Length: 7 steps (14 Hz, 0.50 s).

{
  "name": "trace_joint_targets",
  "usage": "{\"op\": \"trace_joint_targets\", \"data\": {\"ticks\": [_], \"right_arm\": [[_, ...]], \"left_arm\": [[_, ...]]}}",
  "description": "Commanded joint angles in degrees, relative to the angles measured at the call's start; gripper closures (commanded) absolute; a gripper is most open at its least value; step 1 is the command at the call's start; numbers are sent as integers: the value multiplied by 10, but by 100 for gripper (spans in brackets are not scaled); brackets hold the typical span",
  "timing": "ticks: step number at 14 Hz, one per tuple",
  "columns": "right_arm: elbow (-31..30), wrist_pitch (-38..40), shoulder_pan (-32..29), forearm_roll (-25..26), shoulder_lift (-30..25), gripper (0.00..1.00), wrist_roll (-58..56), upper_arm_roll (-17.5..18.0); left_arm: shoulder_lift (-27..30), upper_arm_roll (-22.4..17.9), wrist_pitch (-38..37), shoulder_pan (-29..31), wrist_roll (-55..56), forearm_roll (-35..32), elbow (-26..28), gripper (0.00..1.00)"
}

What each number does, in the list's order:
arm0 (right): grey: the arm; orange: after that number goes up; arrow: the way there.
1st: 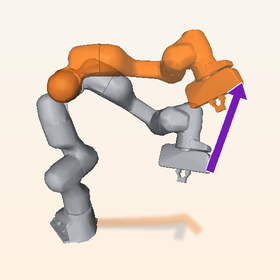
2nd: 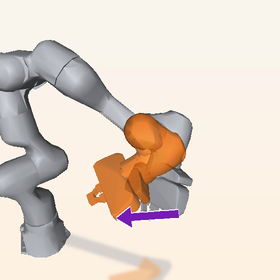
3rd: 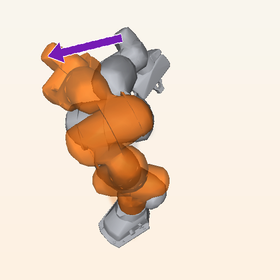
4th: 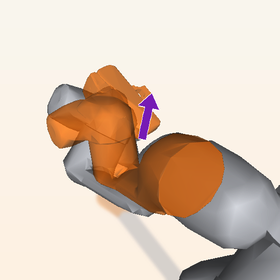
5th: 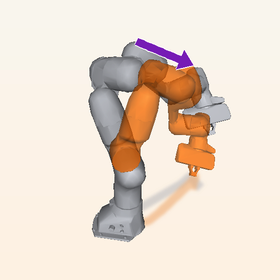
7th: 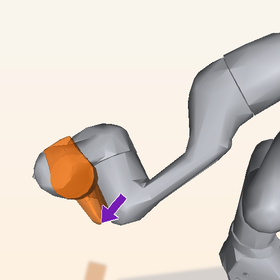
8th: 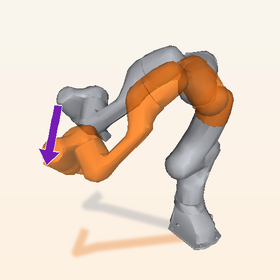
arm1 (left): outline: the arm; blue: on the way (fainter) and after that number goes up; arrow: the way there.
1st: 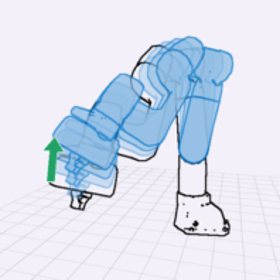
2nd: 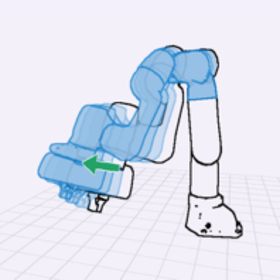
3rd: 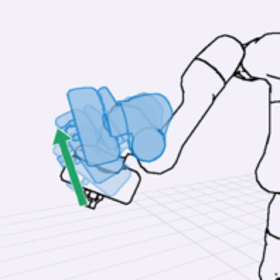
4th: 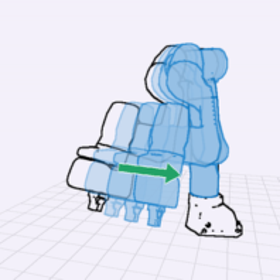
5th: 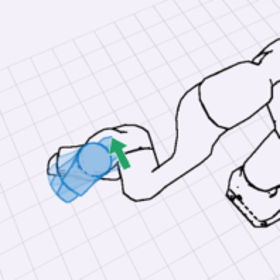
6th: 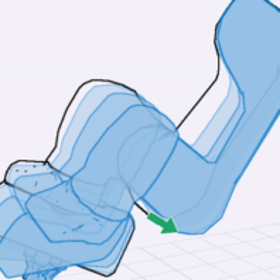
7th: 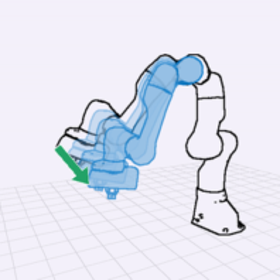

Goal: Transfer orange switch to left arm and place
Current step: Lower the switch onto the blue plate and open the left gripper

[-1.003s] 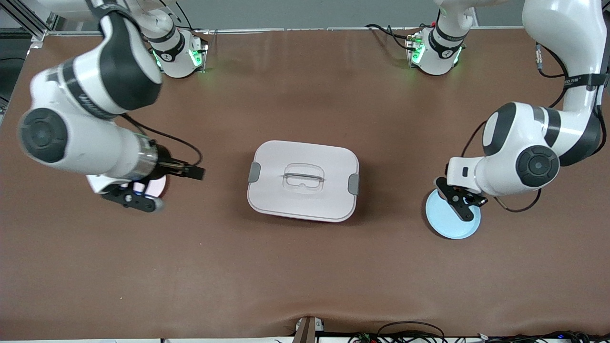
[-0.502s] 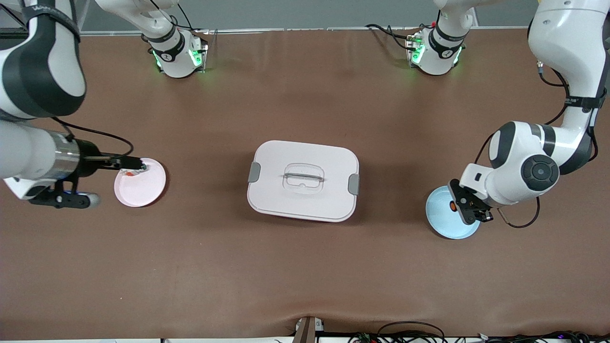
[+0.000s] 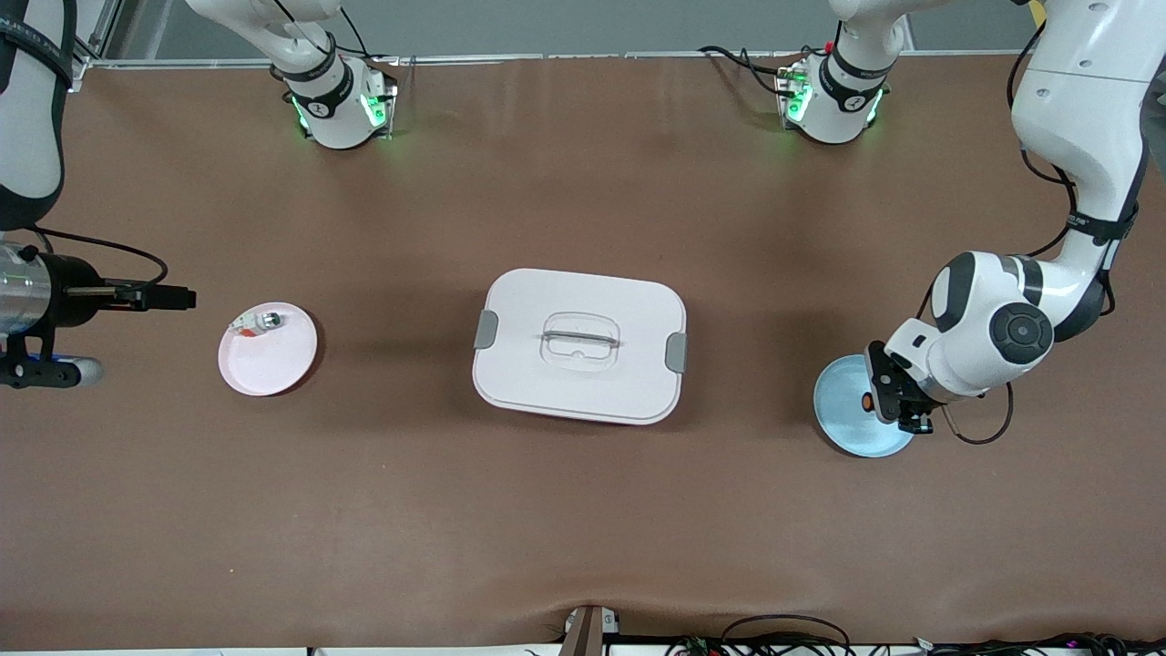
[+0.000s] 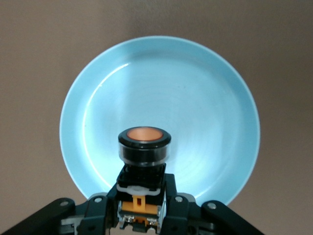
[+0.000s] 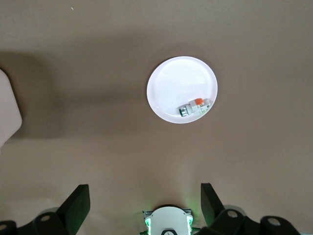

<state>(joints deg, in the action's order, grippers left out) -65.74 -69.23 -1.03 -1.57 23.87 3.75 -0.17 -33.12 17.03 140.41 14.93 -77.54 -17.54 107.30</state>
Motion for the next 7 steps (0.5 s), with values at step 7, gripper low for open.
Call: {"op": "trace_joint_targets", "data": {"ticks": [7], "right_arm": [[-3,14,-38,20,-8,0,-4,11]], "left_arm": [[-19,5,34,-3,-13,-50,17,100]]}}
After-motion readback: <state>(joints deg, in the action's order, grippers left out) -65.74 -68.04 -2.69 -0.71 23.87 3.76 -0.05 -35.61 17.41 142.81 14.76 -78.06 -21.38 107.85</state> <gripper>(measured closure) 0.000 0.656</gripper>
